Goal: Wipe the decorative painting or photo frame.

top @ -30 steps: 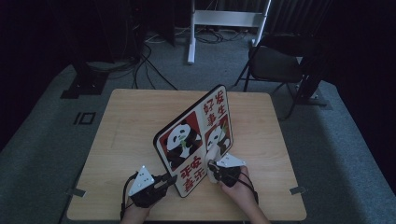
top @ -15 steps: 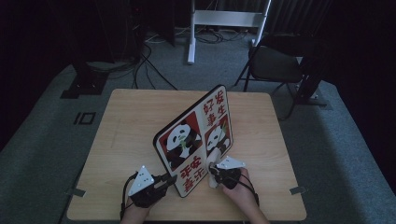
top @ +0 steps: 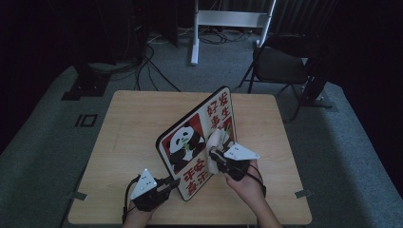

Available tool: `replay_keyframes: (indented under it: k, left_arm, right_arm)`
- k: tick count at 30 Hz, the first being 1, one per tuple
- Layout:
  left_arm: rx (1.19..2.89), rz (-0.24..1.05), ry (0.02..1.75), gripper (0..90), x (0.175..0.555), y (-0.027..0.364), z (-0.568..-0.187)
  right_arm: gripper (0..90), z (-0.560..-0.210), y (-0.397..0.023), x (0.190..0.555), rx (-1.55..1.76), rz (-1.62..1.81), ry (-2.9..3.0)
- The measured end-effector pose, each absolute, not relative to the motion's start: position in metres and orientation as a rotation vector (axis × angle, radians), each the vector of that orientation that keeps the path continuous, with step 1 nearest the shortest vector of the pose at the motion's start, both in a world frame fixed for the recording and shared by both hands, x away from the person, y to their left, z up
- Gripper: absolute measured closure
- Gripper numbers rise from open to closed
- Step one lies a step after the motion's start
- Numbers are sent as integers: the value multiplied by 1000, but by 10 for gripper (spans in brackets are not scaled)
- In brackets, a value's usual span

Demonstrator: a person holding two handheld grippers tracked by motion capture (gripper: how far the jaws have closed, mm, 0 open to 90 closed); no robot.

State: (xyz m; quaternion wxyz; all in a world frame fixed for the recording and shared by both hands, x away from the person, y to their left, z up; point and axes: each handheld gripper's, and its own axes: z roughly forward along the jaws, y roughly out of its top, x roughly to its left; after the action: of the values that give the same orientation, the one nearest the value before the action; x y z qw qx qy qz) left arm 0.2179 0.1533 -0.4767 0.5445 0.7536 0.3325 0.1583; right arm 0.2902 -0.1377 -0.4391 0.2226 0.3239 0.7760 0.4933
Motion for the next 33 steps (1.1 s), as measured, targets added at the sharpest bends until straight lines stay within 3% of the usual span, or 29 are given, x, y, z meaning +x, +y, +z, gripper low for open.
replay_keyframes:
  k: [20,33]
  left_arm:
    - [1788,378,788,765,218,153,-477]
    - [1797,378,786,763,218,153,-476]
  right_arm:
    - [810,-345,-106,302,718,1527,1993]
    - [808,-341,-89,313,701,1497,2012]
